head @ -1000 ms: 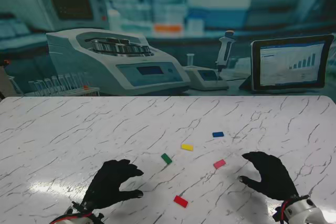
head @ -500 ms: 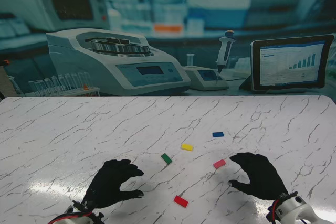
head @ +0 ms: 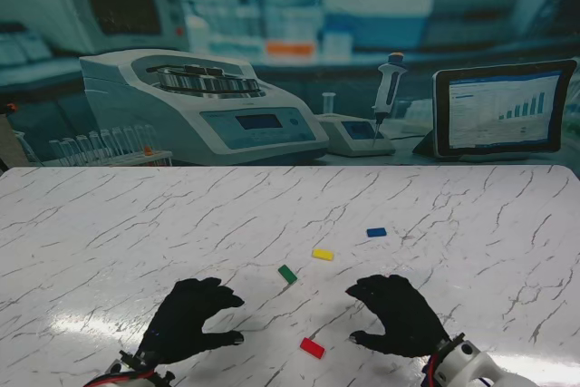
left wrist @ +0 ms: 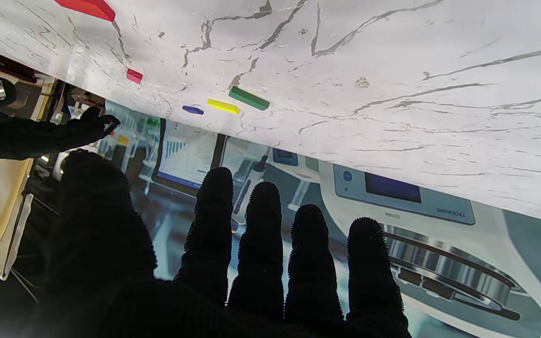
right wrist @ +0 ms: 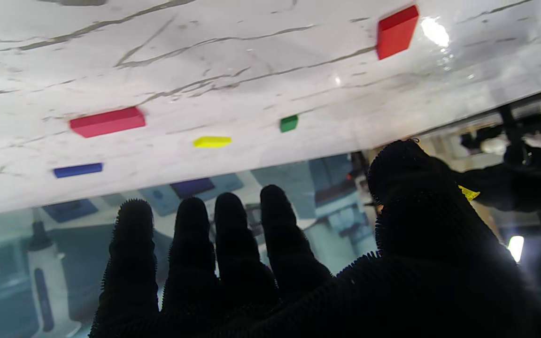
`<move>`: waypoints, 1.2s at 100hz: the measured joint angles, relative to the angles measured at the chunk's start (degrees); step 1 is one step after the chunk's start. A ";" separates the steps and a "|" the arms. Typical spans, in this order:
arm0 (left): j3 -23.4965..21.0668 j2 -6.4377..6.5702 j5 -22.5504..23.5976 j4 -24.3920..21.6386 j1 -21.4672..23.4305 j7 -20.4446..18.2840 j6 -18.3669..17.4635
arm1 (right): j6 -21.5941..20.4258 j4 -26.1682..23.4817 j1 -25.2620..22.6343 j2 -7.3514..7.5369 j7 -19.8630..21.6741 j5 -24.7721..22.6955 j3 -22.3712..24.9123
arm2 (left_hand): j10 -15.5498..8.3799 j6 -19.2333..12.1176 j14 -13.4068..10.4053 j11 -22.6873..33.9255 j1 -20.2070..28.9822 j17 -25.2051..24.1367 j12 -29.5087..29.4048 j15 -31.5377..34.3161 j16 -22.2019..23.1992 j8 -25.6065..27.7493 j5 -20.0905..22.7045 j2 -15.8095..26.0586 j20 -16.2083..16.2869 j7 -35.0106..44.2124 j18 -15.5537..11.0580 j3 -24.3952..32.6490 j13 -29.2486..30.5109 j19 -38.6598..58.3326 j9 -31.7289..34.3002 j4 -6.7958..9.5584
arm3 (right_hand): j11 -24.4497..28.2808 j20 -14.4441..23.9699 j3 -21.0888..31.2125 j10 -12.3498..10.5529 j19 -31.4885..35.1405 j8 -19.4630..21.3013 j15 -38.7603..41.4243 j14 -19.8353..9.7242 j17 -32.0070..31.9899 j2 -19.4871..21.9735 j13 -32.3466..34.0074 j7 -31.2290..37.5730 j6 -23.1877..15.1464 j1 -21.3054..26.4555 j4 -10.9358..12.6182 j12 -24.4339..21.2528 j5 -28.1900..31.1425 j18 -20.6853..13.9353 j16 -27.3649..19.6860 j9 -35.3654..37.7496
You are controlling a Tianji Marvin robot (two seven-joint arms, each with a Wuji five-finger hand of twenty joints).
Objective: Arrange dominoes in a row
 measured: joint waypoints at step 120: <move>-1.91 -0.33 -0.11 -0.10 1.92 1.70 0.04 | 10.49 3.69 5.65 1.93 0.94 -7.50 -16.10 | 0.04 0.56 0.00 0.04 0.00 0.57 0.00 0.13 0.00 0.15 0.02 0.00 0.00 1.39 0.06 0.00 0.10 0.00 0.57 0.00 | 4.04 0.48 5.74 -0.04 0.02 1.93 3.12 0.00 1.41 -3.47 0.86 3.05 0.00 2.99 0.00 1.94 2.95 0.00 0.29 2.33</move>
